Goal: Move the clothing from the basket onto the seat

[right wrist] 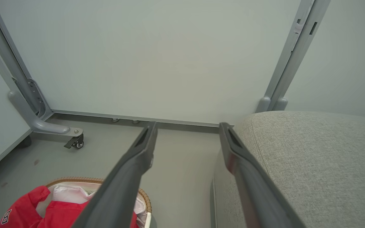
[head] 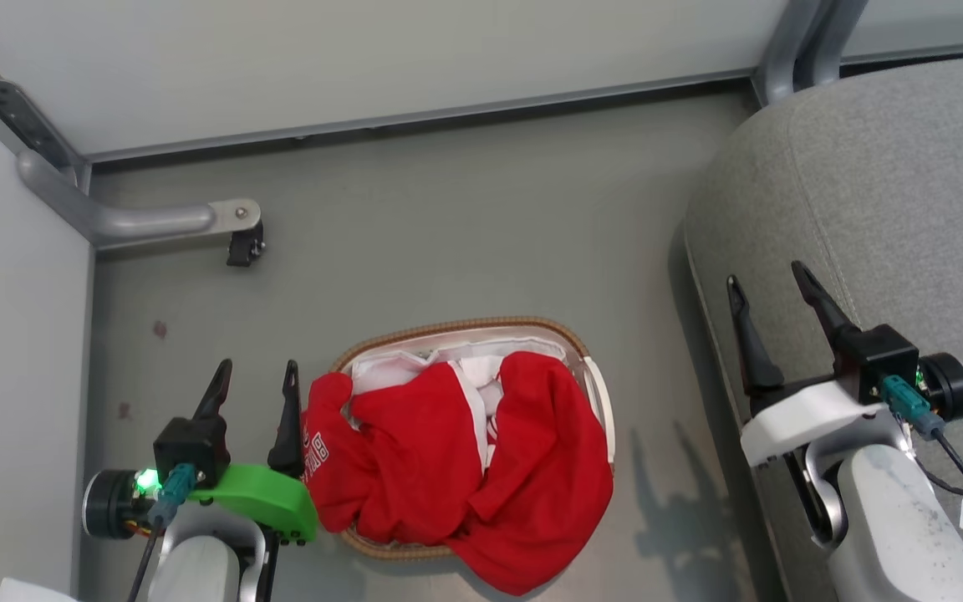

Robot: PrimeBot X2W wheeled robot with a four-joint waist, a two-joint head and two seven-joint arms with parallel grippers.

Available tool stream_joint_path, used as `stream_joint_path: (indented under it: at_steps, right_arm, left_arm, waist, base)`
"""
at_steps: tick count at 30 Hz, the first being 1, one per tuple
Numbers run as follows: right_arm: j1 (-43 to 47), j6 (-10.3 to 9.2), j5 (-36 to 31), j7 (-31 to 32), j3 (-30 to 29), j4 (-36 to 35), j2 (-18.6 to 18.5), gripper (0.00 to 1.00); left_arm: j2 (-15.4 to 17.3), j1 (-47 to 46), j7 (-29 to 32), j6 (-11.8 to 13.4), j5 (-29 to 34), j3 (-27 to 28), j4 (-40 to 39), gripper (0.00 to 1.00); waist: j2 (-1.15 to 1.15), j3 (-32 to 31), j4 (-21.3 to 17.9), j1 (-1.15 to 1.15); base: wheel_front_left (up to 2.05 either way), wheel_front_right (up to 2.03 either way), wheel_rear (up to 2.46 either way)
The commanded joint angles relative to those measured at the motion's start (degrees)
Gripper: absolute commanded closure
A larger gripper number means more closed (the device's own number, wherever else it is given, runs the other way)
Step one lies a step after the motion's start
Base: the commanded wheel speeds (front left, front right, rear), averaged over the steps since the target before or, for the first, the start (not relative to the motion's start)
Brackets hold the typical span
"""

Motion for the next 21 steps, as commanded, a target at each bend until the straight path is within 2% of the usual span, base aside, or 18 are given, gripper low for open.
stream_joint_path:
  at_steps: [1, 10, 21]
  right_arm:
    - [-1.46, -0.02, -0.27, -0.27, -0.16, -0.7, -0.03, 0.0]
    - [-6.94, -0.02, -0.99, -0.26, -0.21, -4.38, 0.38, 0.0]
    - [-12.19, -0.02, 1.53, -0.2, 2.25, -6.74, 0.42, 0.0]
  left_arm:
    - [0.04, -2.22, -0.23, -0.45, -0.01, -0.22, 0.46, 0.0]
    - [0.01, -10.21, -0.15, -1.38, -1.03, -4.07, 5.72, 0.0]
    - [1.52, -19.25, -0.15, -1.44, -1.28, -10.79, 20.85, 0.0]
  waist:
    - [0.0, 5.27, -1.29, 0.0]
    - [0.0, 14.65, -2.9, 0.0]
    - [0.0, 23.24, -5.7, 0.0]
  base:
    - [0.0, 0.0, 0.0]
    - [0.0, 0.0, 0.0]
    - [0.0, 0.0, 0.0]
